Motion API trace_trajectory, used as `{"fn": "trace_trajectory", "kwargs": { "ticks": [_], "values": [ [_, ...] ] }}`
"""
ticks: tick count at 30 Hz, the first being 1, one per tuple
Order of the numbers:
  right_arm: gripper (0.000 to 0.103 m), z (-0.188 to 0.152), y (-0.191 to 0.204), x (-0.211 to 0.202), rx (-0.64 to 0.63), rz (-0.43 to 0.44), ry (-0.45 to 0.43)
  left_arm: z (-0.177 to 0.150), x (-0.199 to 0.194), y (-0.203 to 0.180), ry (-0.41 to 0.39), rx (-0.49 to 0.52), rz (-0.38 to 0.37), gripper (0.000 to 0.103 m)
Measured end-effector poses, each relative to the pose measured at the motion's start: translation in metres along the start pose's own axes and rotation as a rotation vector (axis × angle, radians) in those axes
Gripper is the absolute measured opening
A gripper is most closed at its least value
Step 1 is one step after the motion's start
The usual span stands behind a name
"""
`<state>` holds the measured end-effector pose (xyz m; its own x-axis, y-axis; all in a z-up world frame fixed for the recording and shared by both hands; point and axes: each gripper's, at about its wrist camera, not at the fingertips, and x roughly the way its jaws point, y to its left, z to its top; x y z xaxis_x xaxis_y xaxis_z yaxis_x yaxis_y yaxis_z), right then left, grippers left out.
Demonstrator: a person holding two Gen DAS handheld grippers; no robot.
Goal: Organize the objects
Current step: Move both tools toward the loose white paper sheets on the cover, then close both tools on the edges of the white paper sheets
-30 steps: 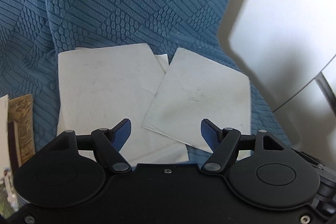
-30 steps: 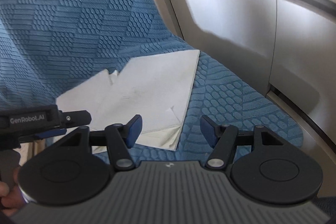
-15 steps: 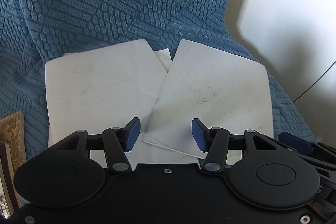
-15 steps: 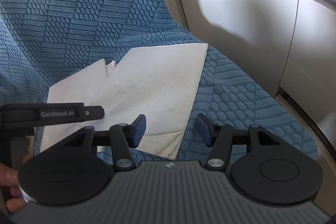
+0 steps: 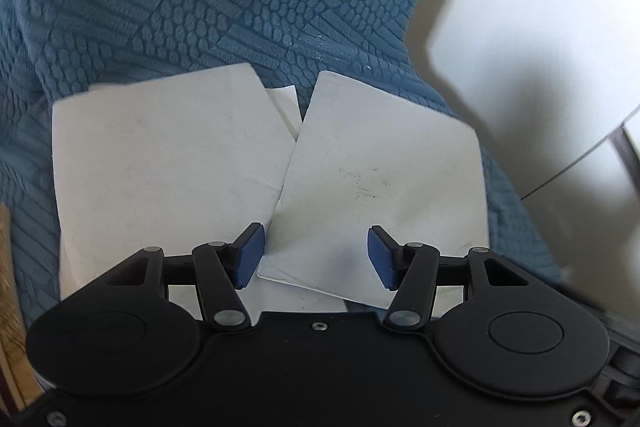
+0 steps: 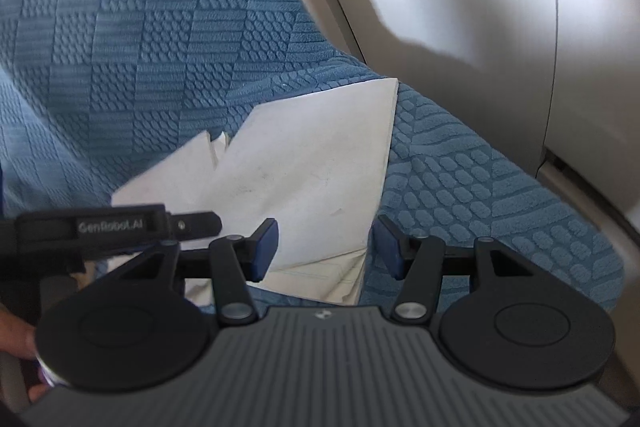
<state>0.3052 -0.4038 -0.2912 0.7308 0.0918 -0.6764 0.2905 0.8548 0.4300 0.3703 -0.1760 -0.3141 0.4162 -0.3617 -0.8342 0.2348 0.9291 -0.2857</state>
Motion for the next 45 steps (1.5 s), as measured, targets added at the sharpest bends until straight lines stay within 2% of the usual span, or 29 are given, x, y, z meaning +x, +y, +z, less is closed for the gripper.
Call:
{"fn": "trace_trajectory", "kwargs": {
  "ticks": [7, 12, 16, 18, 24, 30, 33, 35, 37, 39, 45],
  "values": [
    [0.056, 0.002, -0.016, 0.001, 0.123, 0.057, -0.005, 0.002, 0.001, 0.024, 0.030, -0.160, -0.133, 0.053],
    [0.056, 0.003, -0.032, 0.003, 0.246, 0.124, -0.001, 0.001, 0.001, 0.021, 0.043, -0.175, -0.159, 0.052],
    [0.056, 0.002, -0.048, 0.006, 0.380, 0.217, 0.020, 0.001, 0.002, 0.023, 0.052, -0.209, -0.184, 0.048],
    [0.056, 0.001, -0.054, 0.007, 0.427, 0.243, 0.023, 0.001, 0.003, 0.024, 0.056, -0.231, -0.188, 0.044],
    [0.056, -0.001, -0.057, 0.008, 0.477, 0.265, 0.028, -0.001, 0.001, 0.018, 0.059, -0.206, -0.137, 0.027],
    [0.057, -0.004, -0.057, -0.010, 0.492, 0.257, 0.006, -0.003, -0.001, 0.016, 0.058, -0.231, -0.131, 0.023],
    [0.057, -0.008, -0.057, -0.021, 0.514, 0.310, -0.004, -0.004, -0.001, 0.020, 0.066, -0.287, -0.153, 0.022],
    [0.058, -0.013, -0.054, -0.021, 0.537, 0.349, 0.022, -0.004, -0.003, 0.024, 0.069, -0.337, -0.182, 0.021],
    [0.064, -0.018, -0.049, -0.017, 0.567, 0.406, 0.065, -0.005, -0.005, 0.025, 0.068, -0.375, -0.200, 0.020],
    [0.066, -0.027, -0.045, -0.008, 0.631, 0.487, 0.113, -0.006, -0.008, 0.026, 0.066, -0.413, -0.218, 0.020],
    [0.066, -0.046, -0.043, 0.016, 0.835, 0.612, 0.182, -0.008, -0.015, 0.034, 0.077, -0.534, -0.302, 0.019]
  ]
}}
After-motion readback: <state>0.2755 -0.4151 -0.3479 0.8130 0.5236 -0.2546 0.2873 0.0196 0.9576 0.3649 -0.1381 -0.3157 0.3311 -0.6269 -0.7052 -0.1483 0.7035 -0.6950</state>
